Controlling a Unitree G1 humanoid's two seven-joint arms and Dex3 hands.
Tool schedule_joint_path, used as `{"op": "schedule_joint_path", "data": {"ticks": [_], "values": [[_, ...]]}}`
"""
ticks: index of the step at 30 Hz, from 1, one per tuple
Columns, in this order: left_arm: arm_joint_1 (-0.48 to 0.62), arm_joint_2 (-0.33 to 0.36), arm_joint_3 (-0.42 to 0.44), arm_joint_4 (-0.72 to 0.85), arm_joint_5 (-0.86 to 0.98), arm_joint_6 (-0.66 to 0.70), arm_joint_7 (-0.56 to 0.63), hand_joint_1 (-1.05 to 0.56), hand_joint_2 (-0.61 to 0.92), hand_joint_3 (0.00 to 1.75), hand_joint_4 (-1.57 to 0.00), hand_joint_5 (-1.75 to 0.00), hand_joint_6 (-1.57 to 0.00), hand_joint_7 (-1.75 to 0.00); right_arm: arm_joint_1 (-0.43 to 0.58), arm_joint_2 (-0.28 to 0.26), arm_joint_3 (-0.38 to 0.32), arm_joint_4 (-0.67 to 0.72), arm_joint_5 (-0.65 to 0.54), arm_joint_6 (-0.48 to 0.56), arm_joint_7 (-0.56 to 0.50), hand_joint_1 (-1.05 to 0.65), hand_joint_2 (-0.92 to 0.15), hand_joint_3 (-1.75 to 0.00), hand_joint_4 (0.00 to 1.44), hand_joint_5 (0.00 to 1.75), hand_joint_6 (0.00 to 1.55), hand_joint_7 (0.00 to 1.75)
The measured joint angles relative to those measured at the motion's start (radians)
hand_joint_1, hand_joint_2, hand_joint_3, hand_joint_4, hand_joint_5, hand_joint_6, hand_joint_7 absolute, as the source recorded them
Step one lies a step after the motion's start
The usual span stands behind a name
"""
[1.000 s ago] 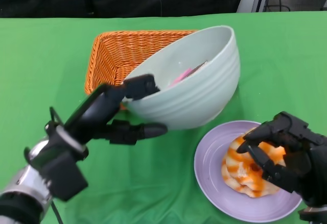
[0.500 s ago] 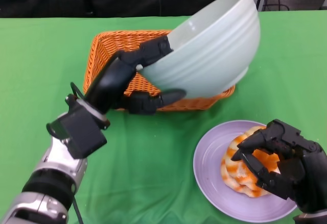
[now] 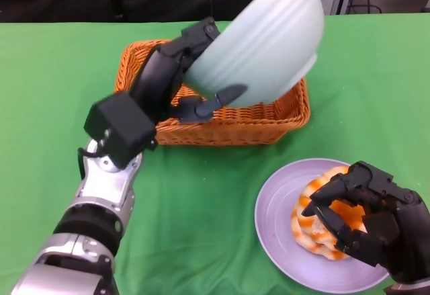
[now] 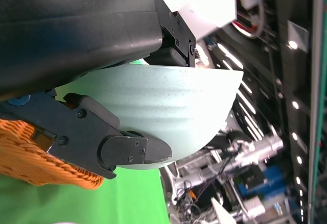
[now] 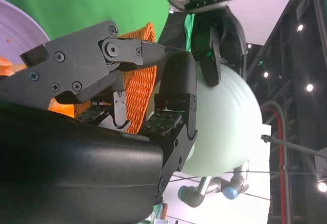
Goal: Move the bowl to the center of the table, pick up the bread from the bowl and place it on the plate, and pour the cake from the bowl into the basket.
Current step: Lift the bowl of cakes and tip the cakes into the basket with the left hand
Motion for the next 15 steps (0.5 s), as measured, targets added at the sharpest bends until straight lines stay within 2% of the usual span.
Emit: {"op": "schedule_joint_path", "data": {"ticks": [4,15], "values": [[-0.018,-0.042,0.067,0.004,-0.09,0.126,-0.041,-0.16,0.9,0.56,-0.75,-1.56,-0.68,-1.33,0.002,0.0,0.0,0.0,0.001,0.0,0.002,-0.17,-0.7,-0.54,0.77,1.27,0.72,1.1],[-0.042,-0.109,0.202,0.002,-0.234,0.382,-0.066,-0.16,0.87,0.62,-0.72,-1.59,-0.72,-1.33,0.02,0.0,0.0,-0.008,0.001,0.0,0.006,-0.14,-0.69,-0.55,0.73,1.29,0.7,1.13]]}}
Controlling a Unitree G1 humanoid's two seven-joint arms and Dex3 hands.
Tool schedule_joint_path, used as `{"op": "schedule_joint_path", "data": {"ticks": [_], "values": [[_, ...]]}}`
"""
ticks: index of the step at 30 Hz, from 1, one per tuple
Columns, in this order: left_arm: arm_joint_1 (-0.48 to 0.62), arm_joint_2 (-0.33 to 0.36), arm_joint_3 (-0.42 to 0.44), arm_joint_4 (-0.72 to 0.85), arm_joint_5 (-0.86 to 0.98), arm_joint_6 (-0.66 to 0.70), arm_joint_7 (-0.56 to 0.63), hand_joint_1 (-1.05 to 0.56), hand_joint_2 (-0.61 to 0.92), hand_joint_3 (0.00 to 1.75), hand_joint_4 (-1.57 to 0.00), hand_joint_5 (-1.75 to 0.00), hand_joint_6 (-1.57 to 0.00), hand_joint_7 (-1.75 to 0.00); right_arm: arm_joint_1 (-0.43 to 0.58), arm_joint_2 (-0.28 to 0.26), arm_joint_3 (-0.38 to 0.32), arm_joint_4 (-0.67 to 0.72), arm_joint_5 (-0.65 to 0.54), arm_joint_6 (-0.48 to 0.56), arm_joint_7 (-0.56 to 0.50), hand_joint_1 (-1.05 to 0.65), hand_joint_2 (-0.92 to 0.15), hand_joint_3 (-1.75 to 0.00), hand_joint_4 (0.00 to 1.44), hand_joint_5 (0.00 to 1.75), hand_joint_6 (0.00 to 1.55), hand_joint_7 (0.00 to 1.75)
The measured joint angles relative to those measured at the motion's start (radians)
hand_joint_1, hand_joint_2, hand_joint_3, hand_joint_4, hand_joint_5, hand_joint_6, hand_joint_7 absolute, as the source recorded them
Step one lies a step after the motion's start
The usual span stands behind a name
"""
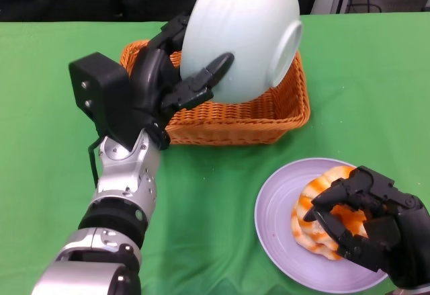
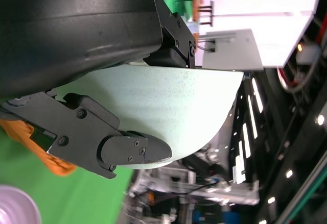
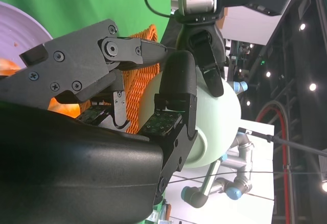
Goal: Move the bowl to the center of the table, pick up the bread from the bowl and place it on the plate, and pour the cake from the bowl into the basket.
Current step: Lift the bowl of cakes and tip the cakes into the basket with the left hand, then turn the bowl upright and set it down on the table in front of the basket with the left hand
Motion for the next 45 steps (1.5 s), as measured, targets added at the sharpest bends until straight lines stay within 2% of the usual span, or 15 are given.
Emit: {"op": "schedule_joint_path", "data": {"ticks": [6,11,19,30,39,43,45], "values": [[-0.018,-0.011,0.082,-0.062,-0.132,0.26,-0.035,-0.13,0.89,0.64,-0.69,-1.56,-0.71,-1.35,0.006,0.0,0.001,-0.012,0.0,0.001,0.0,-0.15,-0.69,-0.56,0.74,1.3,0.69,1.14],[-0.022,-0.013,0.143,-0.116,-0.229,0.458,-0.027,-0.11,0.92,0.6,-0.73,-1.58,-0.69,-1.42,0.008,0.0,0.003,-0.016,0.0,0.005,0.0,-0.15,-0.7,-0.56,0.74,1.3,0.69,1.14],[-0.044,-0.015,0.237,-0.184,-0.365,0.729,0.053,-0.12,0.92,0.66,-0.59,-1.74,-0.57,-1.56,0.01,-0.001,0.003,-0.016,-0.006,0.006,0.0,-0.14,-0.7,-0.56,0.76,1.3,0.7,1.15],[-0.077,0.01,0.332,-0.16,-0.474,0.93,0.097,-0.11,0.92,0.6,-0.55,-1.75,-0.5,-1.67,0.01,-0.001,0.005,-0.016,-0.008,0.007,0.0,-0.14,-0.69,-0.55,0.76,1.29,0.7,1.14],[-0.108,0.035,0.355,-0.083,-0.478,0.979,0.036,-0.14,0.91,0.51,-0.58,-1.75,-0.53,-1.7,0.009,0.0,0.004,-0.013,-0.01,0.004,0.0,-0.15,-0.69,-0.56,0.77,1.28,0.7,1.14],[-0.108,0.038,0.348,-0.084,-0.475,0.977,0.018,-0.14,0.92,0.53,-0.55,-1.75,-0.52,-1.66,0.009,0.0,0.004,-0.013,-0.012,0.004,-0.001,-0.16,-0.69,-0.55,0.77,1.28,0.71,1.14],[-0.102,0.038,0.322,-0.111,-0.454,0.956,0.006,-0.13,0.92,0.57,-0.57,-1.74,-0.54,-1.58,0.009,0.0,0.004,-0.014,-0.012,0.004,-0.001,-0.16,-0.69,-0.55,0.77,1.28,0.71,1.14]]}}
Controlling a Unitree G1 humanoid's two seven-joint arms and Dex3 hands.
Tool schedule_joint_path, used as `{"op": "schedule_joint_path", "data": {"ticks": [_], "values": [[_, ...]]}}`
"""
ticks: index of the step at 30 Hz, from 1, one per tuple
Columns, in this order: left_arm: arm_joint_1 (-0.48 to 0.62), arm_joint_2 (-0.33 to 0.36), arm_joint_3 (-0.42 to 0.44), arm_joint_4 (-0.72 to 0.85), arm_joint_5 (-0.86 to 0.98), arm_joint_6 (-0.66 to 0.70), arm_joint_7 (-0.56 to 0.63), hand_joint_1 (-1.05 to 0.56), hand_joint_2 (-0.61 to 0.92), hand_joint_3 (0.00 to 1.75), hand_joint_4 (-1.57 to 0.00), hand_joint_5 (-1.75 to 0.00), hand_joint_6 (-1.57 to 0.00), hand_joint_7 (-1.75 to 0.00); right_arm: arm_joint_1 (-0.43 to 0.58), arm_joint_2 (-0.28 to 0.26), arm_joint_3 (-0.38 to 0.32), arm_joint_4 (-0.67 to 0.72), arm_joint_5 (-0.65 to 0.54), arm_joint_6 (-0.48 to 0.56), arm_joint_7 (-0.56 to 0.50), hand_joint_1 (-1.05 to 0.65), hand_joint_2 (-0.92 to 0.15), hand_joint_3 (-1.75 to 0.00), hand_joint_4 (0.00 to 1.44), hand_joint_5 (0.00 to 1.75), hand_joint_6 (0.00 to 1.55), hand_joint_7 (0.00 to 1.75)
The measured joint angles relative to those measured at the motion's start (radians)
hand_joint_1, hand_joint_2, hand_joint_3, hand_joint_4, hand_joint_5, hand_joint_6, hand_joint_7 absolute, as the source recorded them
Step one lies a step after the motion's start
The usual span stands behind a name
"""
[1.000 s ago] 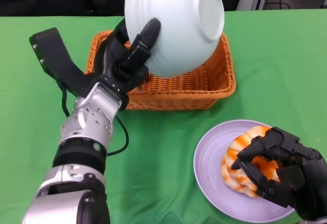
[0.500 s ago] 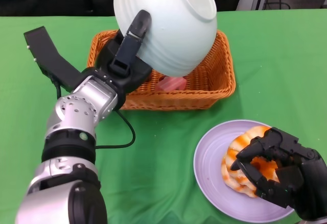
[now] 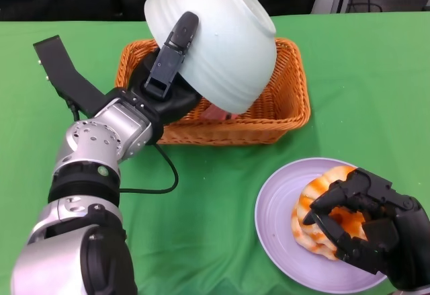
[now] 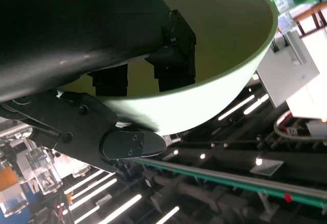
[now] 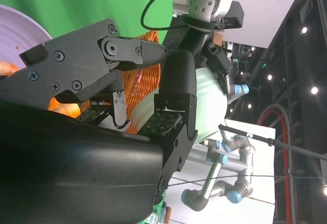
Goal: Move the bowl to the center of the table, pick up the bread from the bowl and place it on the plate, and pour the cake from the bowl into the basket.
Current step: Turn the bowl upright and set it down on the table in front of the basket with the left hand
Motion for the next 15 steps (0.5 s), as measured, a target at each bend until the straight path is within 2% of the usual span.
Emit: {"op": "schedule_joint_path", "data": {"ticks": [5,8,11,15], "values": [[0.079,-0.006,-0.126,-0.147,0.128,-0.196,-0.103,-0.16,0.92,0.57,-0.66,-1.63,-0.62,-1.48,0.0,0.0,0.0,-0.001,0.001,0.002,0.0,-0.14,-0.69,-0.56,0.76,1.29,0.7,1.14],[0.129,-0.003,-0.182,-0.183,0.201,-0.32,-0.15,-0.15,0.92,0.53,-0.66,-1.64,-0.64,-1.46,0.0,0.0,0.001,-0.001,0.001,0.002,0.001,-0.14,-0.69,-0.56,0.75,1.3,0.7,1.14],[0.175,0.011,-0.215,-0.21,0.253,-0.442,-0.197,-0.14,0.92,0.51,-0.66,-1.64,-0.67,-1.42,0.0,0.0,0.001,-0.001,0.004,0.002,0.002,-0.14,-0.69,-0.56,0.75,1.3,0.7,1.14],[0.211,0.034,-0.252,-0.235,0.337,-0.641,-0.224,-0.2,0.92,0.46,-0.7,-1.56,-0.69,-1.35,0.0,0.0,0.001,-0.001,0.01,0.002,0.004,-0.14,-0.69,-0.56,0.75,1.3,0.7,1.14]]}}
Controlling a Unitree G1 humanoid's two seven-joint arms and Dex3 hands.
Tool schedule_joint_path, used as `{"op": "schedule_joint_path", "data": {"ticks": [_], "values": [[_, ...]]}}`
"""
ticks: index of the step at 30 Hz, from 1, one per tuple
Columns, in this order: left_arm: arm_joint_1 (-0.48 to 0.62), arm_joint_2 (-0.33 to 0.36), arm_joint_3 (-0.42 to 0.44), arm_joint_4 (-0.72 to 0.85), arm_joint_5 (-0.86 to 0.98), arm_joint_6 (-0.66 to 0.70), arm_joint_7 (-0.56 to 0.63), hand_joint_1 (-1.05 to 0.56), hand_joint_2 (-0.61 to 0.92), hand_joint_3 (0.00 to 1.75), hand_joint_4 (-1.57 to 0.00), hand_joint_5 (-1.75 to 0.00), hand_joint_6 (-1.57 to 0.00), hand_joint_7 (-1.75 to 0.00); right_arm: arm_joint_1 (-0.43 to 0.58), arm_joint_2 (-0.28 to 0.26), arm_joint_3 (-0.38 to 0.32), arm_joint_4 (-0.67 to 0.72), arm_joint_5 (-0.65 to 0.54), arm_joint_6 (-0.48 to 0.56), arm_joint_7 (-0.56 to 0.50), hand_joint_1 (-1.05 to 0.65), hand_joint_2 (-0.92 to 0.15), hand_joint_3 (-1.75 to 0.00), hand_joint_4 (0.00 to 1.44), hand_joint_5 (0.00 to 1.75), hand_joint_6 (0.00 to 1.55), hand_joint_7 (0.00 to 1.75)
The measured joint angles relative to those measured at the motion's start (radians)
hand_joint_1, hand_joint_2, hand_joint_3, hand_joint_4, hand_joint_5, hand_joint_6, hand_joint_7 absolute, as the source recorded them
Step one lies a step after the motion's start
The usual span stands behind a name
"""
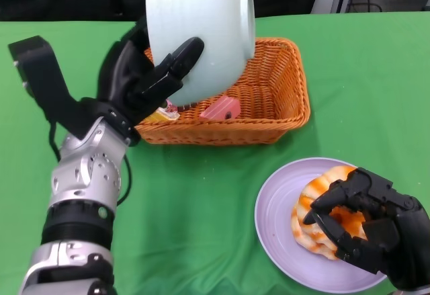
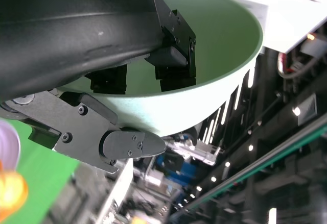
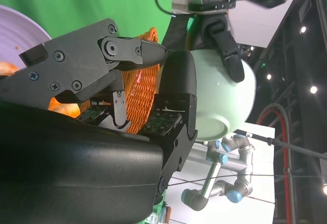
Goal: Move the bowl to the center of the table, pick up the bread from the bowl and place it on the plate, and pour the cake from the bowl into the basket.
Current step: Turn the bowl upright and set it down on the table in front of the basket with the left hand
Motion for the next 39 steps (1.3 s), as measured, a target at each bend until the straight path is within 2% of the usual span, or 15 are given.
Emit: {"op": "schedule_joint_path", "data": {"ticks": [4,8,13,16,19,23,27,32,33,36,39], "values": [[0.023,0.019,-0.04,-0.005,0.081,-0.22,-0.018,-0.2,0.92,0.48,-0.71,-1.56,-0.68,-1.35,0.0,0.0,0.0,0.0,0.001,0.001,0.0,-0.14,-0.69,-0.56,0.75,1.29,0.7,1.14],[0.057,0.047,-0.089,0.024,0.195,-0.52,-0.034,-0.2,0.92,0.52,-0.71,-1.55,-0.63,-1.43,0.0,0.001,0.0,0.0,0.001,0.001,-0.001,-0.14,-0.68,-0.56,0.74,1.3,0.7,1.14],[0.106,0.106,-0.117,0.102,0.299,-0.847,-0.019,-0.15,0.92,0.49,-0.68,-1.6,-0.68,-1.42,0.0,0.002,-0.001,0.0,0.001,0.001,-0.005,-0.15,-0.69,-0.56,0.73,1.3,0.69,1.14],[0.161,0.137,-0.121,0.143,0.37,-0.991,0.035,-0.1,0.91,0.5,-0.61,-1.67,-0.69,-1.38,-0.002,0.002,-0.005,0.0,0.001,0.001,-0.009,-0.14,-0.69,-0.56,0.74,1.29,0.7,1.13],[0.21,0.149,-0.113,0.184,0.465,-1.112,0.12,-0.07,0.89,0.53,-0.61,-1.68,-0.69,-1.34,-0.003,0.001,-0.012,0.0,-0.004,0.002,-0.016,-0.12,-0.7,-0.56,0.75,1.28,0.7,1.12],[0.238,0.167,-0.047,0.247,0.604,-1.301,0.252,-0.1,0.9,0.6,-0.66,-1.63,-0.69,-1.31,-0.009,-0.001,-0.016,0.0,-0.011,0.002,-0.018,-0.12,-0.7,-0.56,0.75,1.27,0.7,1.11],[0.267,0.168,0.102,0.26,0.8,-1.431,0.361,-0.15,0.91,0.63,-0.73,-1.5,-0.65,-1.32,-0.014,-0.002,-0.019,-0.001,-0.01,0.012,-0.021,-0.12,-0.7,-0.55,0.74,1.27,0.7,1.1],[0.328,0.172,0.253,0.223,1.058,-1.479,0.491,-0.16,0.92,0.62,-0.75,-1.46,-0.62,-1.32,-0.02,-0.003,-0.024,0.0,-0.01,0.017,-0.024,-0.13,-0.71,-0.55,0.74,1.28,0.71,1.1],[0.34,0.176,0.269,0.209,1.106,-1.481,0.527,-0.16,0.92,0.62,-0.74,-1.48,-0.63,-1.31,-0.022,-0.003,-0.024,0.0,-0.01,0.017,-0.024,-0.13,-0.71,-0.55,0.74,1.28,0.71,1.1],[0.364,0.202,0.295,0.177,1.26,-1.484,0.664,-0.17,0.92,0.57,-0.66,-1.68,-0.63,-1.34,-0.027,-0.003,-0.025,0.0,-0.011,0.017,-0.028,-0.15,-0.71,-0.55,0.74,1.27,0.71,1.1],[0.394,0.246,0.257,0.136,1.42,-1.454,0.859,-0.15,0.92,0.53,-0.63,-1.74,-0.6,-1.43,-0.028,-0.003,-0.028,0.0,-0.015,0.017,-0.038,-0.14,-0.71,-0.56,0.74,1.26,0.71,1.1]]}}
